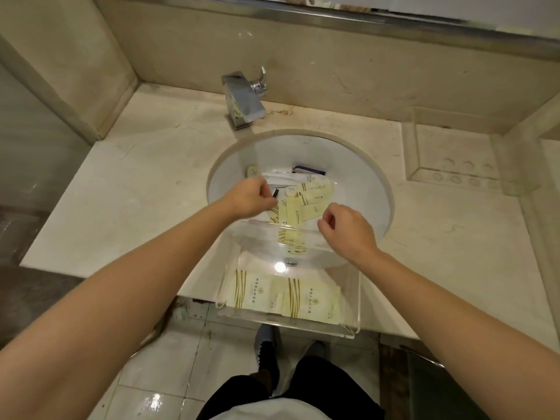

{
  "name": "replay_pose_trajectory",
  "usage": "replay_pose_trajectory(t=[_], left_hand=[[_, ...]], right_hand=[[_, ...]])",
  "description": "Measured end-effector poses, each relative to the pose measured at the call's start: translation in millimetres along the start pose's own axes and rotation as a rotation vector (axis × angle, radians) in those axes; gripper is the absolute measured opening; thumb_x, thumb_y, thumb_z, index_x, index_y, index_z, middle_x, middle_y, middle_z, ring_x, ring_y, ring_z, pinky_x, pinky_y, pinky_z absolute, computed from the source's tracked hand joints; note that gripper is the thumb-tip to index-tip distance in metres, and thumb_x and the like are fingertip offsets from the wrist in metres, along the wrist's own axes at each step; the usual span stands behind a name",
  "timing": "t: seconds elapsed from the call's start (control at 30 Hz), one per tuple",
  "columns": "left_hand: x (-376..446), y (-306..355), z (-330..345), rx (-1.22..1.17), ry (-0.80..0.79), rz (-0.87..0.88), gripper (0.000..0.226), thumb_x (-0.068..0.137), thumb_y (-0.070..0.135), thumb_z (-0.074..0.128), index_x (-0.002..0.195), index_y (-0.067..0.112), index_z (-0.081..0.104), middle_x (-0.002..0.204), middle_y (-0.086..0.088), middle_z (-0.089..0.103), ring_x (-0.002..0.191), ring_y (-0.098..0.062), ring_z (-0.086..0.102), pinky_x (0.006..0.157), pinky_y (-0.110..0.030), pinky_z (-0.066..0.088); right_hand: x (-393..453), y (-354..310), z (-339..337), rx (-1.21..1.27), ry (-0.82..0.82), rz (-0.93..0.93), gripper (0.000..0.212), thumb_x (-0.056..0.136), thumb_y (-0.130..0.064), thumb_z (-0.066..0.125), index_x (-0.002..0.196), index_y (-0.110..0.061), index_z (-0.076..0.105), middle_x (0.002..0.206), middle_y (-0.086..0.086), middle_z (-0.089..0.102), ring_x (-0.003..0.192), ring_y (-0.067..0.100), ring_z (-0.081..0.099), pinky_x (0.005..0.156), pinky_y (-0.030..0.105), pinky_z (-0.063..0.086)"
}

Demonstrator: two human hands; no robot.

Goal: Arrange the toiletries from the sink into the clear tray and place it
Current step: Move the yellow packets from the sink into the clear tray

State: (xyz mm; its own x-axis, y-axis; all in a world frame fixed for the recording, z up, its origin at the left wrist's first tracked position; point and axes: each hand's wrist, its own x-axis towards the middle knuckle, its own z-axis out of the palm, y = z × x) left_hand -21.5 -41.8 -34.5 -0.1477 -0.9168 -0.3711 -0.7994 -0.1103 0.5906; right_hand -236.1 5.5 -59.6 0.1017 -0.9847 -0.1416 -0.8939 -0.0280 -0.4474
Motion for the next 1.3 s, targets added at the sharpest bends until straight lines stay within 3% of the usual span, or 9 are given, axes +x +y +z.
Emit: replay_pose_trajectory(t=[0.2,0.3,0.4,0.5,0.67,0.8,0.93,1.1,1.3], left_hand=[[50.3,-18.5,2.1,-0.204,0.062,-0.287,0.018,0.090,0.015,0.057,0.073,0.013,0.054,0.085,-0.012,0.061,0.076,-0.024,0.057,0.075,-0.038,0.052],[72.4,-26.9,15.7,-0.172,-0.041,-0.363,0.019,0.093,0.014,0.054,0.093,-0.002,0.065,0.098,-0.019,0.068,0.081,-0.025,0.063,0.076,-0.035,0.056],[86.9,-31.8,36.7,-0.105,-0.201,-0.394,0.027,0.094,0.010,0.052,0.116,-0.004,0.060,0.115,-0.019,0.064,0.093,-0.028,0.065,0.079,-0.037,0.057],[97.8,-36.0,56.0,0.023,-0.352,-0.379,0.031,0.095,0.011,0.051,0.123,-0.001,0.057,0.129,-0.016,0.056,0.107,-0.031,0.062,0.086,-0.040,0.058],[114.1,-49.1,76.9,0.248,-0.487,-0.305,0.034,0.094,0.011,0.050,0.126,0.001,0.056,0.131,-0.013,0.056,0.104,-0.031,0.063,0.087,-0.041,0.057],[125.0,-51.0,82.1,0.344,-0.453,-0.173,0.028,0.096,0.012,0.042,0.112,0.001,0.062,0.119,-0.014,0.061,0.108,-0.030,0.059,0.091,-0.035,0.048],[138.7,-54.3,89.1,0.420,-0.423,-0.093,0.016,0.091,0.012,0.050,0.099,0.007,0.063,0.117,-0.014,0.059,0.104,-0.030,0.057,0.091,-0.038,0.049],[149.4,-53.6,93.2,0.355,-0.346,-0.090,0.029,0.084,0.010,0.065,0.113,0.009,0.060,0.125,-0.010,0.051,0.108,-0.028,0.055,0.094,-0.035,0.049],[155.5,-51.6,107.8,0.473,-0.324,-0.108,0.070,0.077,0.030,0.075,0.132,0.008,0.038,0.132,-0.016,0.044,0.116,-0.033,0.052,0.094,-0.040,0.046]], right_hand=[[50.2,19.0,-1.6,0.004,-0.119,0.151,0.013,0.089,-0.022,0.052,0.091,-0.014,0.062,0.093,0.003,0.065,0.086,0.023,0.059,0.068,0.035,0.050],[76.8,35.6,9.6,0.031,-0.220,0.197,0.016,0.088,-0.025,0.054,0.098,-0.015,0.062,0.108,0.006,0.062,0.094,0.024,0.059,0.079,0.038,0.052],[99.0,48.4,24.8,0.041,-0.329,0.234,0.029,0.088,-0.028,0.056,0.114,-0.014,0.061,0.124,0.010,0.056,0.104,0.026,0.057,0.080,0.031,0.045],[115.0,58.4,41.2,0.121,-0.391,0.302,0.040,0.090,-0.027,0.057,0.128,-0.015,0.055,0.135,0.012,0.049,0.114,0.029,0.054,0.084,0.029,0.041],[137.5,71.6,68.3,0.147,-0.456,0.369,0.051,0.088,-0.030,0.057,0.138,-0.023,0.048,0.144,0.014,0.037,0.126,0.035,0.046,0.104,0.041,0.042],[151.1,79.5,83.5,0.177,-0.478,0.391,0.055,0.087,-0.029,0.059,0.140,-0.027,0.045,0.149,0.012,0.027,0.132,0.035,0.039,0.109,0.041,0.037],[164.4,81.7,91.0,0.245,-0.465,0.428,0.053,0.086,-0.029,0.062,0.138,-0.029,0.049,0.154,0.010,0.015,0.132,0.034,0.039,0.107,0.041,0.041],[176.2,81.4,94.6,0.424,-0.384,0.490,0.044,0.085,-0.022,0.067,0.129,-0.021,0.059,0.143,0.006,0.026,0.120,0.024,0.047,0.082,0.028,0.045],[178.4,89.2,104.4,0.558,-0.294,0.580,0.031,0.084,-0.018,0.068,0.115,-0.015,0.067,0.139,0.006,0.046,0.113,0.021,0.055,0.099,0.033,0.049]])
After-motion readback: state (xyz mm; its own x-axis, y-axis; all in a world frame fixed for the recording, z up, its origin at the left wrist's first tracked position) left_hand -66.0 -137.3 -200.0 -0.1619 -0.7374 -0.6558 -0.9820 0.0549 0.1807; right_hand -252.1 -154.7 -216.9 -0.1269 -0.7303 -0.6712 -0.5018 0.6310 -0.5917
